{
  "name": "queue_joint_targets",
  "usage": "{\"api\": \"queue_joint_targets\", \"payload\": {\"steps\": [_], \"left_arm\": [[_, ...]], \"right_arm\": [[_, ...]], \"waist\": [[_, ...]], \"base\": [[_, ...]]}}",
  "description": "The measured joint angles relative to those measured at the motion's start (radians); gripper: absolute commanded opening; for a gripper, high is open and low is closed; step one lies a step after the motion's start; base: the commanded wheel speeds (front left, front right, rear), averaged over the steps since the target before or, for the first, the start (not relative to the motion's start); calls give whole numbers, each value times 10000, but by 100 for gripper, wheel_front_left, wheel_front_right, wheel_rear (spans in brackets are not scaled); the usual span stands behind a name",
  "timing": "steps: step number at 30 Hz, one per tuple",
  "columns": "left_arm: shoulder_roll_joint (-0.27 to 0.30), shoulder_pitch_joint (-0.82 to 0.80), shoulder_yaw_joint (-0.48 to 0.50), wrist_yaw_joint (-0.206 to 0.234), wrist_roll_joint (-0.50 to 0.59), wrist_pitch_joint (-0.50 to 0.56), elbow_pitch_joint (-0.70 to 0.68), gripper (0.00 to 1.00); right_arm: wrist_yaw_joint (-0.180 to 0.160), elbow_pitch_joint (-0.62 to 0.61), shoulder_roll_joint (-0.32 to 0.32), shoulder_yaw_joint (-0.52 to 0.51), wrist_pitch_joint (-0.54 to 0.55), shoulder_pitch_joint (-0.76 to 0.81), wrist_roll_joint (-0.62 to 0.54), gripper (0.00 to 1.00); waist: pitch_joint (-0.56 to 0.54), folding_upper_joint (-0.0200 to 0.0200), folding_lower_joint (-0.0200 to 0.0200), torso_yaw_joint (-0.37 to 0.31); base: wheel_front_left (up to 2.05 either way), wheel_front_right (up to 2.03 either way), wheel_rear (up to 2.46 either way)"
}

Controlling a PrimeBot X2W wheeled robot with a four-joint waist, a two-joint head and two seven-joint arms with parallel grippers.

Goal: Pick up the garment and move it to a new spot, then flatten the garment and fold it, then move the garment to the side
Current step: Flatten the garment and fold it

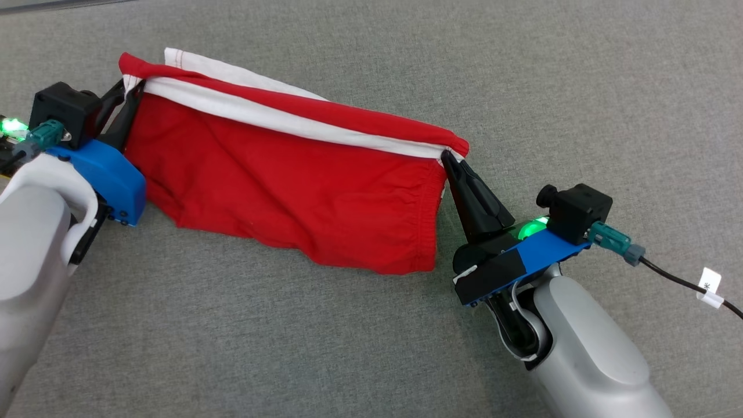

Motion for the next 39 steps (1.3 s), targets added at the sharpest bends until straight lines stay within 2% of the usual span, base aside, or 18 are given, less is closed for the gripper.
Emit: {"api": "queue_joint_targets", "payload": {"steps": [6,15,16,17,18,21,27,33,39], "left_arm": [[178,-624,-627,0,-746,-274,460,0],[-40,-1297,-1005,-2,-1129,-629,1436,0],[-71,-1313,-1083,-2,-1189,-656,1532,7],[-90,-1333,-1141,0,-1202,-683,1624,46],[-117,-1349,-1154,0,-1264,-698,1701,100],[-190,-1375,-1104,0,-1421,-788,2025,100],[-527,-952,-608,84,-1615,-901,2270,100],[-731,68,-418,84,-2000,-911,2362,100],[-798,347,-416,86,-2219,-880,2788,100]], "right_arm": [[0,-36,0,224,-2,-179,176,0],[0,-234,2,286,0,-257,244,0],[0,-303,2,293,-2,-263,29,2],[0,-343,2,299,0,-282,-196,43],[0,-378,2,297,0,-282,-240,100],[0,-581,0,155,-2,-273,-667,100],[-2,-1193,-21,-988,-2,313,-1751,100],[-2,-1392,-15,-1661,-2,980,-1964,100],[-2,-1421,-12,-1889,-2,1345,-2034,100]], "waist": [[348,-1,0,-234],[663,-3,-1,-570],[677,-2,-1,-595],[687,-2,-1,-614],[695,-3,-1,-627],[697,-3,-1,-629],[291,-5,-3,-422],[-53,-5,-3,-421],[-261,-6,-3,-606]], "base": [[0,0,0],[0,0,0],[0,0,0],[0,0,0],[0,0,0],[0,0,0],[0,0,0],[0,0,0],[0,0,0]]}}
